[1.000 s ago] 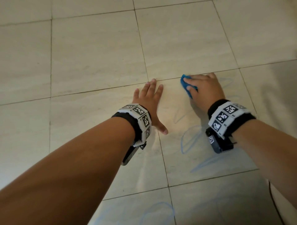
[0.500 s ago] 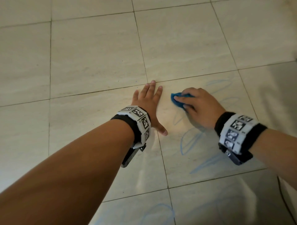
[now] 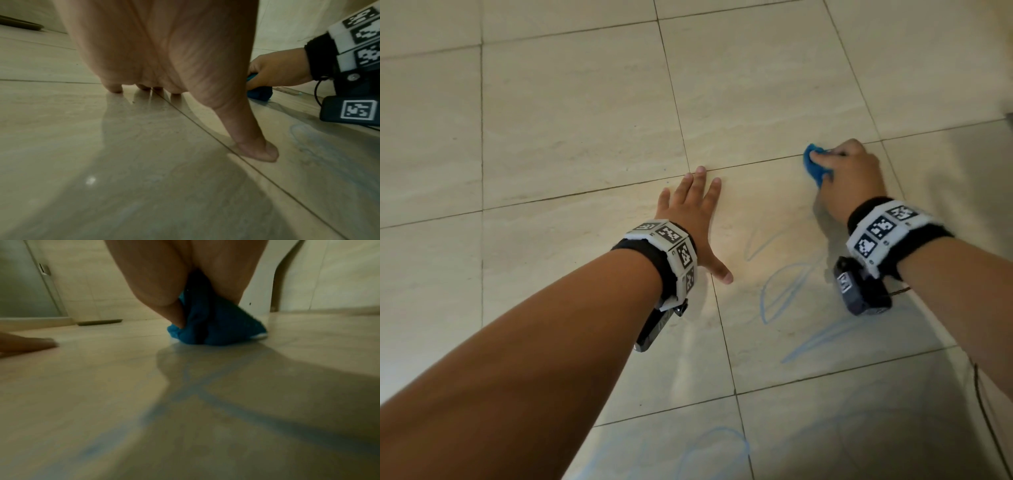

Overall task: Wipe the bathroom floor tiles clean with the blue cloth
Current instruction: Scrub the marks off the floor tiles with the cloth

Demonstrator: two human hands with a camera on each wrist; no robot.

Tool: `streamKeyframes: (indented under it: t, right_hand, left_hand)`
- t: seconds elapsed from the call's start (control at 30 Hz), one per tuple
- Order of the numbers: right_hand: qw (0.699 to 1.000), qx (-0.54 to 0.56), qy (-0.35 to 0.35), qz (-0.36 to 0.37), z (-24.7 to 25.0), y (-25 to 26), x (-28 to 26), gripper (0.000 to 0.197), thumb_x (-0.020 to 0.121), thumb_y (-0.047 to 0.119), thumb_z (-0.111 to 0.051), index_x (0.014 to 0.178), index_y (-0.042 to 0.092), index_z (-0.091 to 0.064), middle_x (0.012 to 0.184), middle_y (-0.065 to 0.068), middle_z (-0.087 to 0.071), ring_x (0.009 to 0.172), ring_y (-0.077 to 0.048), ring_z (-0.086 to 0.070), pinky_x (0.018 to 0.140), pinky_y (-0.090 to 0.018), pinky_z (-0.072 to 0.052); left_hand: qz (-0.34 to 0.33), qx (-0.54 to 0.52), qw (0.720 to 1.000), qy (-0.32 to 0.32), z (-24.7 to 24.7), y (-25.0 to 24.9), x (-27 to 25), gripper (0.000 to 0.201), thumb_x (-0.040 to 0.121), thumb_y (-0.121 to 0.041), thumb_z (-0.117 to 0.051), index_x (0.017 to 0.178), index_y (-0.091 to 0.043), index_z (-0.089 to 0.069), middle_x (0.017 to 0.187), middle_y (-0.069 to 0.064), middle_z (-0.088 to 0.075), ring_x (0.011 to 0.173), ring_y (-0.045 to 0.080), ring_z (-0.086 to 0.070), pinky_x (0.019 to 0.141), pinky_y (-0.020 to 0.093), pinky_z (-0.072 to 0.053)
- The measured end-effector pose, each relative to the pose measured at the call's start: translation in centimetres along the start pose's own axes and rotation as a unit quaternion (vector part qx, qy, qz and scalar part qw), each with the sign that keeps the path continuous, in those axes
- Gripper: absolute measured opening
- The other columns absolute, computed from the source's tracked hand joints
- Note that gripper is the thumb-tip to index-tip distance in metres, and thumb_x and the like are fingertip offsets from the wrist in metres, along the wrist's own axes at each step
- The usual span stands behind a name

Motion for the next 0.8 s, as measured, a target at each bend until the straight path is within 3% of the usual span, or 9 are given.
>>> streamKeyframes:
  t: [0.17, 0.2, 0.27, 0.33, 0.4, 0.47, 0.5, 0.67, 0.8]
  right_hand:
    - [0.962, -0.042, 0.091, 0.256, -1.5, 2.2, -3.2, 0.042, 0.080, -0.007, -0.054, 0.117, 0.009, -0.065, 0.110, -0.019, -0.054, 0.094, -0.037, -0.052, 0.085, -0.033, -0.044]
    - [0.970, -0.036, 0.074, 0.227, -0.8, 1.6, -2.2, 0.041, 0.082, -0.007, -0.053, 0.117, 0.009, -0.065, 0.111, -0.018, -0.054, 0.096, -0.036, -0.053, 0.086, -0.029, -0.042]
    - [0.998, 0.012, -0.003, 0.066, 0.7, -0.5, -0.1, 0.035, 0.086, -0.001, -0.054, 0.118, 0.007, -0.063, 0.119, -0.017, -0.051, 0.106, -0.032, -0.053, 0.086, -0.014, -0.034]
    - [0.999, 0.018, -0.024, -0.024, 0.7, -1.5, 0.1, 0.033, 0.087, 0.005, -0.056, 0.120, 0.006, -0.061, 0.123, -0.017, -0.048, 0.110, -0.032, -0.052, 0.086, -0.013, -0.035]
    - [0.996, -0.034, 0.019, 0.075, -0.2, 0.3, -1.4, 0.039, 0.085, 0.000, -0.054, 0.122, 0.010, -0.062, 0.122, -0.017, -0.051, 0.107, -0.034, -0.051, 0.089, -0.025, -0.039]
    - [0.975, -0.048, 0.077, 0.203, -0.2, 1.6, -2.7, 0.042, 0.083, -0.005, -0.051, 0.120, 0.011, -0.063, 0.118, -0.016, -0.056, 0.105, -0.033, -0.052, 0.085, -0.025, -0.036]
    - [0.972, -0.042, 0.084, 0.215, 0.4, 1.7, -2.4, 0.043, 0.083, -0.007, -0.051, 0.119, 0.011, -0.064, 0.118, -0.015, -0.058, 0.105, -0.033, -0.053, 0.086, -0.025, -0.035]
    - [0.999, -0.029, -0.013, 0.014, 2.5, -0.8, 0.0, 0.040, 0.089, 0.000, -0.050, 0.125, 0.014, -0.061, 0.131, -0.014, -0.055, 0.117, -0.032, -0.051, 0.100, -0.028, -0.035]
    - [0.988, 0.015, 0.071, 0.138, 1.0, 1.3, -2.6, 0.044, 0.083, -0.009, -0.052, 0.118, 0.015, -0.066, 0.131, -0.009, -0.056, 0.119, -0.025, -0.052, 0.103, -0.020, -0.031]
  left_hand:
    - [0.002, 0.002, 1.000, -0.002, -0.1, 0.0, 0.1, 0.152, 0.050, -0.075, -0.076, 0.149, -0.019, 0.025, 0.155, 0.006, 0.033, 0.145, 0.024, 0.022, 0.120, 0.048, 0.004]
    - [0.002, 0.001, 1.000, -0.001, -0.1, 0.0, 0.1, 0.152, 0.050, -0.076, -0.076, 0.149, -0.019, 0.024, 0.155, 0.006, 0.033, 0.146, 0.024, 0.022, 0.119, 0.048, 0.004]
    - [0.002, 0.000, 1.000, 0.000, 0.0, 0.0, 0.0, 0.152, 0.049, -0.076, -0.076, 0.149, -0.019, 0.025, 0.155, 0.005, 0.033, 0.145, 0.023, 0.023, 0.119, 0.048, 0.005]
    - [0.001, 0.001, 1.000, 0.000, 0.0, 0.0, 0.0, 0.152, 0.049, -0.076, -0.075, 0.149, -0.020, 0.025, 0.155, 0.005, 0.034, 0.145, 0.023, 0.023, 0.119, 0.048, 0.006]
    - [0.001, 0.002, 1.000, -0.002, -0.1, -0.1, 0.0, 0.152, 0.049, -0.077, -0.075, 0.149, -0.020, 0.025, 0.155, 0.005, 0.034, 0.145, 0.023, 0.023, 0.119, 0.048, 0.005]
    - [0.003, 0.005, 1.000, -0.001, -0.1, -0.1, 0.1, 0.153, 0.049, -0.076, -0.075, 0.148, -0.019, 0.026, 0.155, 0.005, 0.034, 0.145, 0.023, 0.023, 0.119, 0.048, 0.005]
    - [0.004, 0.006, 1.000, 0.000, -0.1, 0.0, 0.1, 0.153, 0.049, -0.077, -0.075, 0.148, -0.019, 0.026, 0.155, 0.005, 0.034, 0.145, 0.023, 0.023, 0.119, 0.047, 0.005]
    - [0.002, 0.004, 1.000, -0.001, -0.3, 0.0, 0.2, 0.153, 0.049, -0.078, -0.074, 0.147, -0.020, 0.028, 0.154, 0.005, 0.035, 0.145, 0.023, 0.024, 0.119, 0.047, 0.006]
    - [0.005, 0.006, 1.000, -0.007, -0.4, 0.0, 0.2, 0.153, 0.048, -0.078, -0.074, 0.147, -0.021, 0.028, 0.154, 0.004, 0.035, 0.145, 0.022, 0.024, 0.118, 0.046, 0.007]
Point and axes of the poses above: each hand's wrist, its own x-axis towards the middle knuckle, its own z-axis out of the back of the hand, y = z × x, the point moved 2 cm from there along x, towards the middle knuckle
